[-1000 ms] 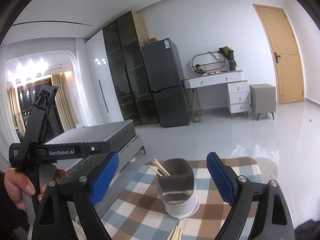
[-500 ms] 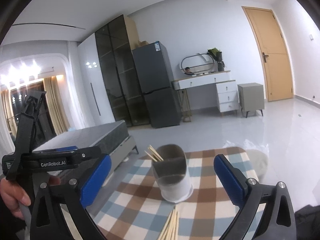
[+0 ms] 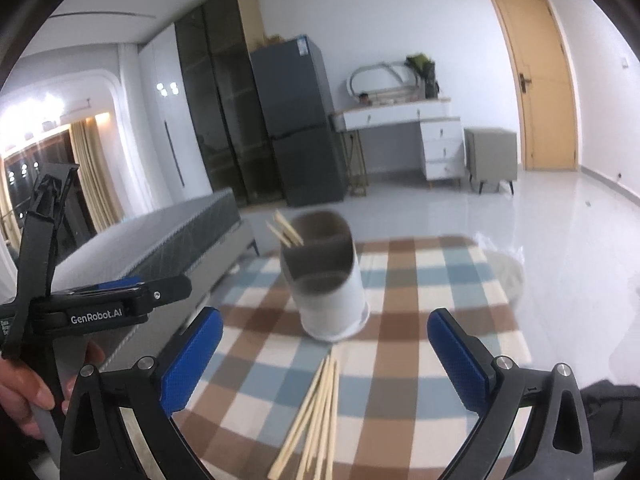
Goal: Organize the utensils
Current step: 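Open both tools and withdraw them from the utensil holder, then lower the right tool onto the chopsticks and close on one chopstick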
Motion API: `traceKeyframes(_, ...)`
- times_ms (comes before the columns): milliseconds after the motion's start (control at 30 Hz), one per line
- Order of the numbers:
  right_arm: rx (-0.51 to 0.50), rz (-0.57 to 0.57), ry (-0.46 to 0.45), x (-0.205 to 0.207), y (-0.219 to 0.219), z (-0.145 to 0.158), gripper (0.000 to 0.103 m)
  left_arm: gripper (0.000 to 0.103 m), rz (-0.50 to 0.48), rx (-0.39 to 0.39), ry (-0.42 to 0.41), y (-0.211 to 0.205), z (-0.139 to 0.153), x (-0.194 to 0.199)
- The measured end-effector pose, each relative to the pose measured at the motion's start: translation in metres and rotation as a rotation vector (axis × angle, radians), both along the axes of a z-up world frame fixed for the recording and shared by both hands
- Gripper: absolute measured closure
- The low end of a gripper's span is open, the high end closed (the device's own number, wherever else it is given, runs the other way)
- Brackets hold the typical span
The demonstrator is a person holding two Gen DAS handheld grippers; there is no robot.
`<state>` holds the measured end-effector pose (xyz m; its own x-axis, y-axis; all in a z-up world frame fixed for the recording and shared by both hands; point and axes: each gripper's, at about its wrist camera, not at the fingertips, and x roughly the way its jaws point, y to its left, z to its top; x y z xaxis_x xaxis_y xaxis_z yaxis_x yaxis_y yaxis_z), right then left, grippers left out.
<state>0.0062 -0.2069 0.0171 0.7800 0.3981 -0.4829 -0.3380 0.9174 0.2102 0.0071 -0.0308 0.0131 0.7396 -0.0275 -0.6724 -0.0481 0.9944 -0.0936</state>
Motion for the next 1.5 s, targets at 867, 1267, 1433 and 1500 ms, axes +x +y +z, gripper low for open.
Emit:
traceKeyframes(867,-0.183,0.037,0.437,0.094,0.046,-0.106,0.047,0.012,0.157,-0.164,0.362,0.048,-0.100,0.045)
traceKeyframes(1267,-0.325,0.079,0.524,0.117,0.072,-0.148,0.073,0.012,0.198,-0.229,0.413,0.061,-0.106,0.051)
traceKeyframes(1433,-0.384,0.077,0.534,0.117,0.079,-0.152,0.072,0.012,0.197,-0.264,0.420,0.063,-0.107,0.052)
traceKeyframes(1500,-0.412,0.078,0.533,0.118,0.083,-0.153,0.072,0.012,0.199,-0.273,0.422,0.065,-0.106,0.052)
